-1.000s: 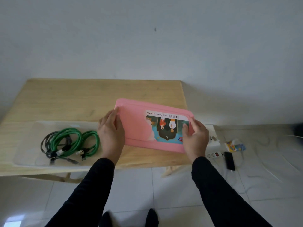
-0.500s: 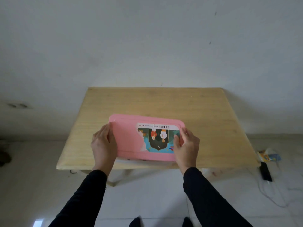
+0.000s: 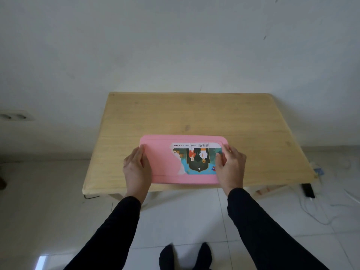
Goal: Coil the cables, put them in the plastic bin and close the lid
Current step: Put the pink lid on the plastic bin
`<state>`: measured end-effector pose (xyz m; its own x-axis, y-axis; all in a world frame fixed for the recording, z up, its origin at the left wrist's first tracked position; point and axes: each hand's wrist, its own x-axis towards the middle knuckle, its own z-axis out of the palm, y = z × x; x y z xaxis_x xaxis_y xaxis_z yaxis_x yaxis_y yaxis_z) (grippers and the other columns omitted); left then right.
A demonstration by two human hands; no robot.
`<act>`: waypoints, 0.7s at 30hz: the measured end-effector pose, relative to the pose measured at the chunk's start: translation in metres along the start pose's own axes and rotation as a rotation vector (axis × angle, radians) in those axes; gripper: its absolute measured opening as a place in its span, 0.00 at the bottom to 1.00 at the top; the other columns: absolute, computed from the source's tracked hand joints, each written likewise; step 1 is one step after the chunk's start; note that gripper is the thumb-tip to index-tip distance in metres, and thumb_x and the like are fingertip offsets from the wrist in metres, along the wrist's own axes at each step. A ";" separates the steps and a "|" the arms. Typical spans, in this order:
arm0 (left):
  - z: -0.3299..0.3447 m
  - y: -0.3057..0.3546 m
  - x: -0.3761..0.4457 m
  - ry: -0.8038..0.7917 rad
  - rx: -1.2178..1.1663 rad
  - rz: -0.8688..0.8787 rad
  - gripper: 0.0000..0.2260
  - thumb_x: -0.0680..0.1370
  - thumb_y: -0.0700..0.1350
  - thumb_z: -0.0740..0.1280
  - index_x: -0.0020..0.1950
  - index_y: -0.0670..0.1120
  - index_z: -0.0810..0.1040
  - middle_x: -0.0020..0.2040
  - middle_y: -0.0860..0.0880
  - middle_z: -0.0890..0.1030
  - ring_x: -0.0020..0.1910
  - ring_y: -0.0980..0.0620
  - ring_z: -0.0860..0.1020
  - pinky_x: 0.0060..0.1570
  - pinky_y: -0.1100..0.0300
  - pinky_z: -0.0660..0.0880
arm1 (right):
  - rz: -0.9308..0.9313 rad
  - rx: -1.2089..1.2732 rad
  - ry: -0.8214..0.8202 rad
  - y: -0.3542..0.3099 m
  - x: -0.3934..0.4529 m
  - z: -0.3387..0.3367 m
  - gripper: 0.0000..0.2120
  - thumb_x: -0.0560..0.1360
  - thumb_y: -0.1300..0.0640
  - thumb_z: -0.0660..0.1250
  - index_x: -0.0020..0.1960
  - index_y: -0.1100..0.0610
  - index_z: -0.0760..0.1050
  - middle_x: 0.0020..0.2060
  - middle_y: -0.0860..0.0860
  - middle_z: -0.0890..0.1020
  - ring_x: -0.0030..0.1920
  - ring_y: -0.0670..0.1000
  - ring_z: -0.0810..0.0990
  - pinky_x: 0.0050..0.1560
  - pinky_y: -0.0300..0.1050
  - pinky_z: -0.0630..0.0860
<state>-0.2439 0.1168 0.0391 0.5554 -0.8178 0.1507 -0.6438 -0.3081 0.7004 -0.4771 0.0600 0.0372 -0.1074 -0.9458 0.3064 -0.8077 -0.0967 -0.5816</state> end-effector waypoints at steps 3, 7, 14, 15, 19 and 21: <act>0.000 0.002 -0.003 0.009 -0.002 0.000 0.14 0.80 0.39 0.58 0.63 0.41 0.76 0.62 0.42 0.78 0.58 0.38 0.73 0.58 0.52 0.67 | -0.019 -0.011 0.003 0.002 -0.001 0.000 0.17 0.74 0.58 0.61 0.62 0.58 0.75 0.51 0.59 0.80 0.50 0.62 0.71 0.52 0.44 0.67; -0.002 0.008 -0.007 0.045 -0.024 0.015 0.14 0.80 0.39 0.58 0.64 0.41 0.75 0.62 0.43 0.78 0.59 0.40 0.72 0.56 0.62 0.62 | -0.010 0.003 0.005 0.004 0.000 -0.004 0.17 0.74 0.62 0.65 0.63 0.58 0.75 0.53 0.59 0.80 0.52 0.62 0.71 0.52 0.50 0.71; 0.002 0.011 -0.003 0.014 -0.012 0.017 0.15 0.80 0.39 0.58 0.65 0.41 0.75 0.63 0.43 0.77 0.60 0.39 0.71 0.58 0.59 0.63 | 0.014 -0.011 -0.016 0.012 0.000 -0.001 0.16 0.75 0.61 0.64 0.63 0.59 0.75 0.54 0.59 0.80 0.52 0.62 0.71 0.52 0.47 0.70; 0.003 0.010 -0.003 0.013 -0.013 0.009 0.15 0.80 0.39 0.57 0.65 0.42 0.75 0.64 0.43 0.77 0.61 0.40 0.71 0.59 0.58 0.63 | 0.008 -0.014 -0.023 0.013 0.000 0.000 0.16 0.75 0.61 0.64 0.63 0.60 0.74 0.54 0.59 0.80 0.52 0.63 0.71 0.52 0.47 0.70; 0.005 0.007 -0.001 0.008 -0.021 -0.016 0.15 0.80 0.40 0.57 0.66 0.42 0.74 0.65 0.43 0.76 0.63 0.40 0.70 0.62 0.57 0.63 | -0.003 -0.002 -0.023 0.011 0.004 0.003 0.16 0.75 0.62 0.64 0.62 0.61 0.75 0.53 0.61 0.80 0.52 0.64 0.70 0.52 0.51 0.72; 0.006 0.007 0.002 0.003 -0.021 -0.027 0.15 0.80 0.40 0.57 0.65 0.43 0.75 0.65 0.43 0.76 0.62 0.40 0.71 0.62 0.56 0.63 | -0.004 -0.004 -0.026 0.010 0.005 0.004 0.16 0.75 0.62 0.64 0.62 0.61 0.74 0.53 0.61 0.80 0.52 0.64 0.70 0.51 0.52 0.72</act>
<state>-0.2504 0.1102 0.0397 0.5739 -0.8080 0.1334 -0.6176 -0.3201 0.7184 -0.4839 0.0528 0.0302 -0.0888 -0.9531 0.2893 -0.8102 -0.0998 -0.5776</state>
